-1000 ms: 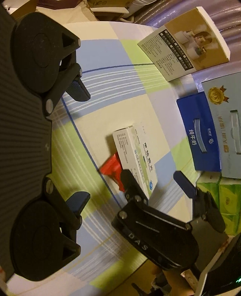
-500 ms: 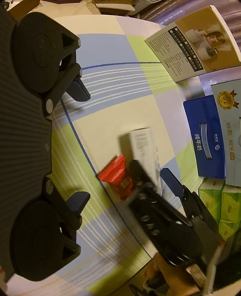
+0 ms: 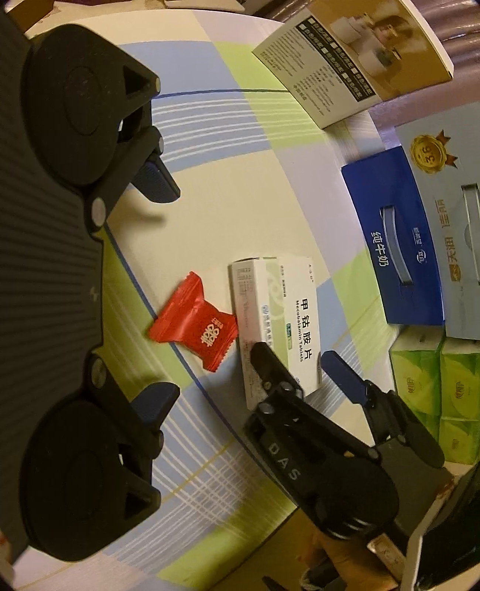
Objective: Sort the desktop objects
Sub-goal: 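Grasp the red candy with the left tool while the right tool grasps the white medicine box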
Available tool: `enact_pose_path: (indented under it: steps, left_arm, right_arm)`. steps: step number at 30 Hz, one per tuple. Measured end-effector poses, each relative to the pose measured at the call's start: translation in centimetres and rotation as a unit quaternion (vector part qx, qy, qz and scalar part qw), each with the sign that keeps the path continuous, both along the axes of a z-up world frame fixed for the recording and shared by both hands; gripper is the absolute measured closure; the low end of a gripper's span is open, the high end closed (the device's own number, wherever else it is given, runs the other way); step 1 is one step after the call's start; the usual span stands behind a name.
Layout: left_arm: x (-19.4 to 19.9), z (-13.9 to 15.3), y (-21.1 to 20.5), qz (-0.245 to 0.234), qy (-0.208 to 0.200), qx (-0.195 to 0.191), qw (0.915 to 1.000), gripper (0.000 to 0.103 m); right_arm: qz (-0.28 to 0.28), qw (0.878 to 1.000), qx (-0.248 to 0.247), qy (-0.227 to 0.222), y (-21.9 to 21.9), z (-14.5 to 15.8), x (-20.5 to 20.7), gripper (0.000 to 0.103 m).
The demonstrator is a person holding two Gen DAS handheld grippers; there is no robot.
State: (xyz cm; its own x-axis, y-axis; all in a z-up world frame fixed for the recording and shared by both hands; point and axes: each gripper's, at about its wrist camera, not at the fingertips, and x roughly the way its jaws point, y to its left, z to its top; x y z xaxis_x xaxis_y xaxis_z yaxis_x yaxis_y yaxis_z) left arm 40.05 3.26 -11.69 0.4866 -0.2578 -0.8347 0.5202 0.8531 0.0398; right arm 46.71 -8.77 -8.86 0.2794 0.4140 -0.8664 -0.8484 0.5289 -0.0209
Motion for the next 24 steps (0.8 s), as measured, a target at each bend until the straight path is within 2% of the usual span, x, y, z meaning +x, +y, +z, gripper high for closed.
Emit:
enact_pose_path:
  steps: [6, 11, 15, 17, 19, 20, 24]
  left_arm:
    - [0.4, -0.5, -0.4, -0.012, -0.01, -0.013, 0.9998, 0.002]
    - [0.6, -0.9, -1.2, -0.05, -0.019, -0.013, 0.9985, 0.01]
    - [0.7, -1.4, -1.8, -0.068, -0.012, -0.013, 0.9976, 0.026]
    - [0.7, -1.8, -2.1, -0.076, -0.007, -0.008, 0.997, 0.03]
    - [0.6, -2.2, -2.4, -0.082, -0.003, 0.002, 0.9966, 0.047]
    - [0.5, -2.3, -2.4, -0.079, -0.007, 0.004, 0.9968, 0.05]
    - [0.3, -2.1, -1.8, -0.046, -0.01, -0.013, 0.9988, 0.073]
  right_arm:
    - [0.008, 1.0, -0.014, -0.017, 0.3, -1.2, 0.2, 0.03]
    - [0.004, 0.999, -0.033, -0.02, -0.3, -1.8, -0.1, 0.032]
    - [-0.008, 0.999, -0.046, -0.016, -1.1, -1.6, -0.7, 0.033]
    - [-0.023, 0.998, -0.049, -0.01, -1.5, -1.4, -1.0, 0.033]
    - [-0.042, 0.998, -0.05, -0.008, -1.9, -1.3, -1.3, 0.033]
    - [-0.049, 0.998, -0.049, -0.009, -2.1, -1.3, -1.5, 0.033]
    - [-0.063, 0.997, -0.045, -0.012, -2.7, -1.4, -2.3, 0.034]
